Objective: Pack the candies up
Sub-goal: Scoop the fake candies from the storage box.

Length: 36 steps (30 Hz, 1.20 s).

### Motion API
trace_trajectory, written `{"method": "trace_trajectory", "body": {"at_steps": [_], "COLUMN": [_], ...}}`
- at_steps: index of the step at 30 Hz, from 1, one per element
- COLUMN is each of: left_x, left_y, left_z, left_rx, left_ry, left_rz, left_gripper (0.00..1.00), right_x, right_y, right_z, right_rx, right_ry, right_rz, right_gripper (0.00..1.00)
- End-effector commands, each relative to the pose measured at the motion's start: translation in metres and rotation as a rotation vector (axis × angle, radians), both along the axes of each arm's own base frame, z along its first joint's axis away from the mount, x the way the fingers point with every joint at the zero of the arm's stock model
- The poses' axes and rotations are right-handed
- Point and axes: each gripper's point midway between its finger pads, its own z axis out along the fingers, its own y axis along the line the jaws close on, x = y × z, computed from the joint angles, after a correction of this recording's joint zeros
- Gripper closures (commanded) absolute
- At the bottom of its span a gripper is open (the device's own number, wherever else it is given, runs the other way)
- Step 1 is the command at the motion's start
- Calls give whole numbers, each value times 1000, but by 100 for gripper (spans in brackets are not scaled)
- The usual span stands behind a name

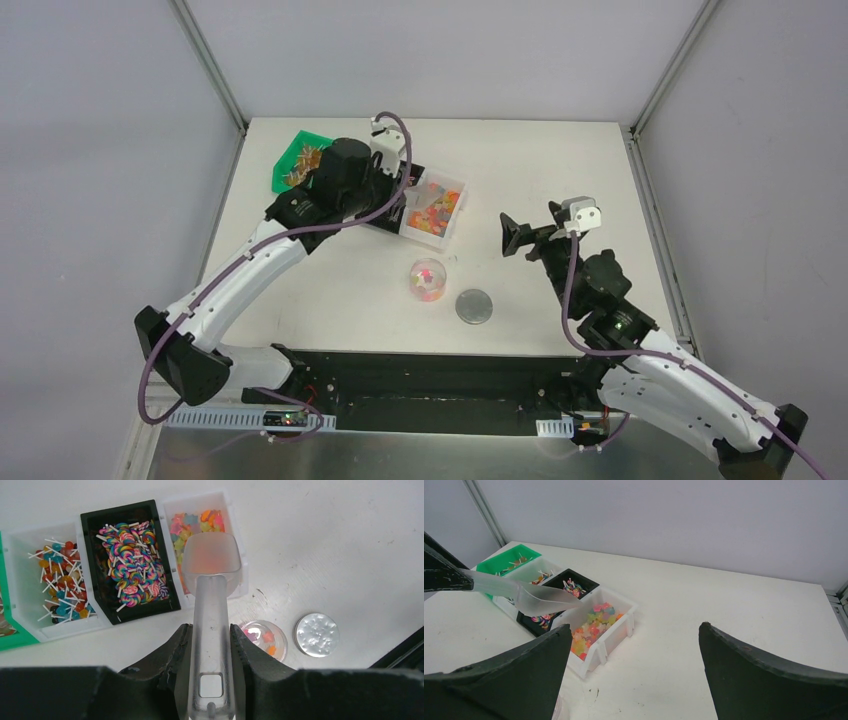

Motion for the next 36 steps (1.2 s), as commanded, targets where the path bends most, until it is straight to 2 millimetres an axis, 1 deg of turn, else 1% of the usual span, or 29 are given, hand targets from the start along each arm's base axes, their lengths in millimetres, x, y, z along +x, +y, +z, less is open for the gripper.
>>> {"method": "trace_trajectory", "body": {"at_steps": [1, 4, 7, 10, 15, 21, 26, 31, 36], "left_x": [-1, 1, 6, 10, 23, 42, 48, 52, 51], "left_y": [-10, -15, -15, -15, -14, -24, -33, -27, -19], "left_z": [3, -12, -28, -40, -51, -65, -80, -95, -110], "left_rx": [1, 30, 66, 96, 152, 191, 194, 214, 221], "left_ry": [71, 137, 173, 186, 172, 179, 202, 190, 162], "left_rz": [-11, -17, 4, 9, 19, 19, 6, 38, 62], "left_gripper": [100, 100, 100, 100, 100, 100, 100, 100, 100], "right_x": [-4, -4, -5, -7, -9, -7, -8, -9, -9], "right_y": [-6, -4, -1, -1, -6, -5, -6, -12, -13], "right_z": [18, 18, 22, 26, 26, 24, 25, 23, 22], "right_rx": [41, 37, 38, 39, 53, 41, 41, 39, 34], "right_ry": [-29, -30, -32, -36, -38, -36, -40, -44, -45], "right_rz": [-4, 8, 22, 29, 19, 13, 16, -4, -7], "right_gripper": [0, 0, 0, 0, 0, 0, 0, 0, 0]}}
